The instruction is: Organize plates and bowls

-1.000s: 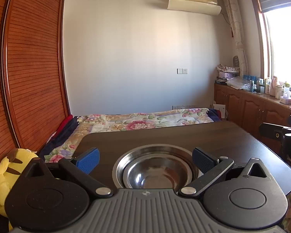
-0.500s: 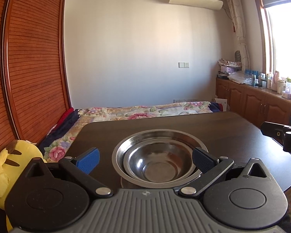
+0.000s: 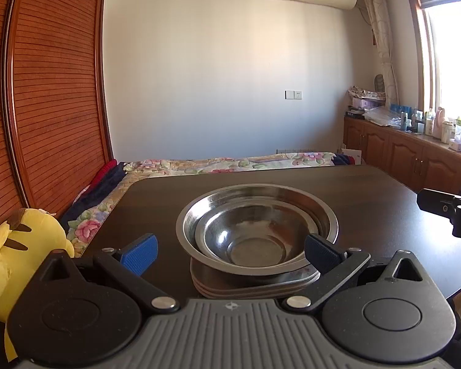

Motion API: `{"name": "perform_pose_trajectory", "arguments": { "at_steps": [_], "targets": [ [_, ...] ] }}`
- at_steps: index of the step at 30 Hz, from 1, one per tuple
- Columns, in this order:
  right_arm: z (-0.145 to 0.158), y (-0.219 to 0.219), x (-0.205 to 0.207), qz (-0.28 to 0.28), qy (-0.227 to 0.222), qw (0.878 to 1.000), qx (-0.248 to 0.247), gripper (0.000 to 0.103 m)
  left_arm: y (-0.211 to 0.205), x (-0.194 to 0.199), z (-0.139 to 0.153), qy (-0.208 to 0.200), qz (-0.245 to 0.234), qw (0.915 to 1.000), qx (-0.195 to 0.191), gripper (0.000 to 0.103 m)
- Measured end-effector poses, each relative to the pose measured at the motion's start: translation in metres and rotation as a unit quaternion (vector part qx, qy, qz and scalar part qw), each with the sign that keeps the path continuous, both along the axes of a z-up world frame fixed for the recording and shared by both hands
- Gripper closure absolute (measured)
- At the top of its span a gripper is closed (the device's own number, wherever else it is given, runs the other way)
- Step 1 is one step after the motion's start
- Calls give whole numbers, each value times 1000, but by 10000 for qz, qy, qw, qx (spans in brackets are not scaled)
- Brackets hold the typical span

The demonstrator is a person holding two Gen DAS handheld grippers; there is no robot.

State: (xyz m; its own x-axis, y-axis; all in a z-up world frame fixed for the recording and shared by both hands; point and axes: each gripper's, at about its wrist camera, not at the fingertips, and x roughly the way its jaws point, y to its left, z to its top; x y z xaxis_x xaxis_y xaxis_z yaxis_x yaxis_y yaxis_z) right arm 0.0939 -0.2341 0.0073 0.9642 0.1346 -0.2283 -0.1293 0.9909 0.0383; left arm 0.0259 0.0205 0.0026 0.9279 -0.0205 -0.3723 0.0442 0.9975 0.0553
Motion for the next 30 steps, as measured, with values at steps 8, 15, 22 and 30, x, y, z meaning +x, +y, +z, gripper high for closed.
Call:
{"name": "perform_pose_trajectory", "arguments": {
  "at_steps": [8, 15, 22, 30],
  "targets": [
    [0, -3, 1, -27, 27, 10000, -12, 0, 1, 0, 0, -7, 6, 10000, 0, 0],
    [-1, -2, 3, -66, 43, 10000, -27, 0, 3, 0, 1, -5, 4, 10000, 32, 0],
    [-1, -3, 4, -74, 37, 10000, -16, 0, 3, 0, 4, -14, 21, 10000, 25, 0],
    [-1, -3, 4, -73, 41, 10000, -21, 0, 3, -1, 4, -21, 21, 10000, 37, 0]
  ]
}}
